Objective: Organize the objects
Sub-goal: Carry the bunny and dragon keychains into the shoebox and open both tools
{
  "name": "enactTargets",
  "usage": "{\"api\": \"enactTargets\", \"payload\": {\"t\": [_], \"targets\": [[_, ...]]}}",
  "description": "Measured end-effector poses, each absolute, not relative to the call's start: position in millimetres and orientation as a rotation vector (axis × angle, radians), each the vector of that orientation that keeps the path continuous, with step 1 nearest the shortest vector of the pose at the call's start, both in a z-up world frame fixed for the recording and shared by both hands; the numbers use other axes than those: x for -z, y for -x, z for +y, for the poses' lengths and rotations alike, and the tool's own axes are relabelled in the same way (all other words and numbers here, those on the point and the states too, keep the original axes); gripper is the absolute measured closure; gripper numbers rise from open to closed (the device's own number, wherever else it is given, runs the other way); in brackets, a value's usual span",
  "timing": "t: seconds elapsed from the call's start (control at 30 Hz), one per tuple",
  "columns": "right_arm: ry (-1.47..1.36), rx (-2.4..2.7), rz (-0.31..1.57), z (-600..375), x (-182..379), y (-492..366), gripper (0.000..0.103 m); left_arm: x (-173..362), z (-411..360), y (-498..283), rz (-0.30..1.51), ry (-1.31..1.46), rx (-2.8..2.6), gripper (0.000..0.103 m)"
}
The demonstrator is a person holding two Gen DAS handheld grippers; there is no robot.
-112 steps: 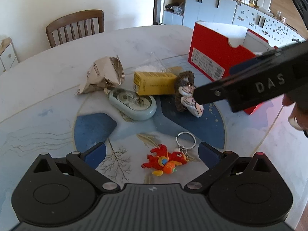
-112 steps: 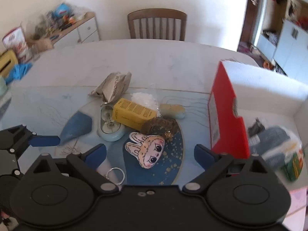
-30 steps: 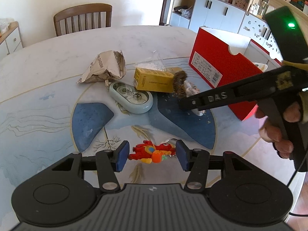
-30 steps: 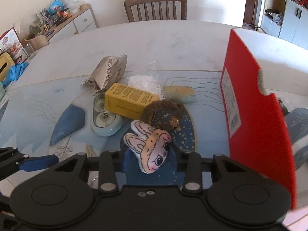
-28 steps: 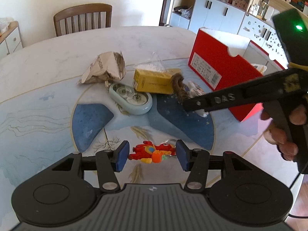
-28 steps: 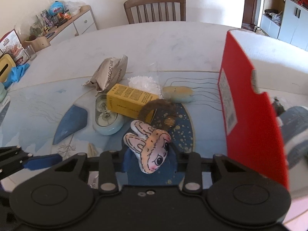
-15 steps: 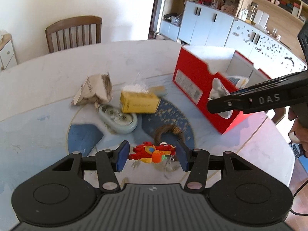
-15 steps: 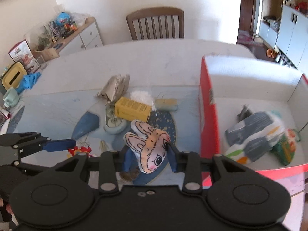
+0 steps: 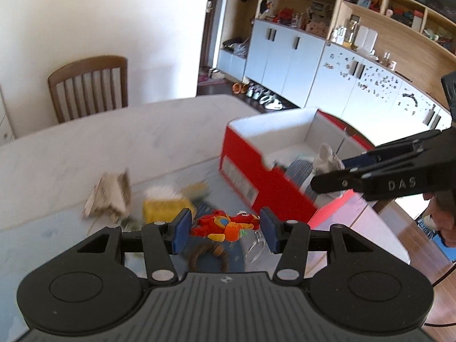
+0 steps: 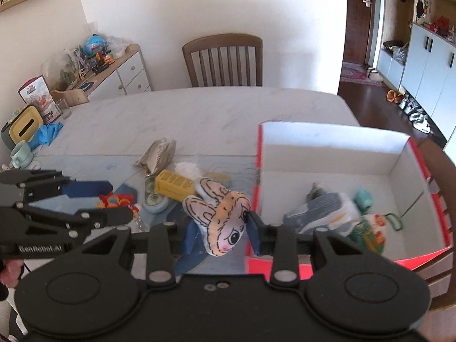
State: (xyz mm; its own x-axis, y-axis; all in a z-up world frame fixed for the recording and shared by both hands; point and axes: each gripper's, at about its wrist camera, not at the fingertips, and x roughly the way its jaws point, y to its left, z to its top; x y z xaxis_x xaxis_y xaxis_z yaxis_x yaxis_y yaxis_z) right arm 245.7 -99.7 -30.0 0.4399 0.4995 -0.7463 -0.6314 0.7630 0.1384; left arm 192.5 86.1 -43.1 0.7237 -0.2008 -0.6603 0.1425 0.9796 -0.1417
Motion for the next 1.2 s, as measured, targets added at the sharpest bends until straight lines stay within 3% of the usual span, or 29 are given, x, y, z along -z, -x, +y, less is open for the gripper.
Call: {"api": "enactTargets", "payload": {"t": [0.57,1.2], "targets": [[0.194,-0.562,0.830,-202,23,-320,0.067,8,-9,-297,0.725,0.053,0.232,0.051],[0.341,-0.604,0.911,-213,93,-381,0.067,56,-89,-405,0.845,-0.011,0.172,0.051]]}}
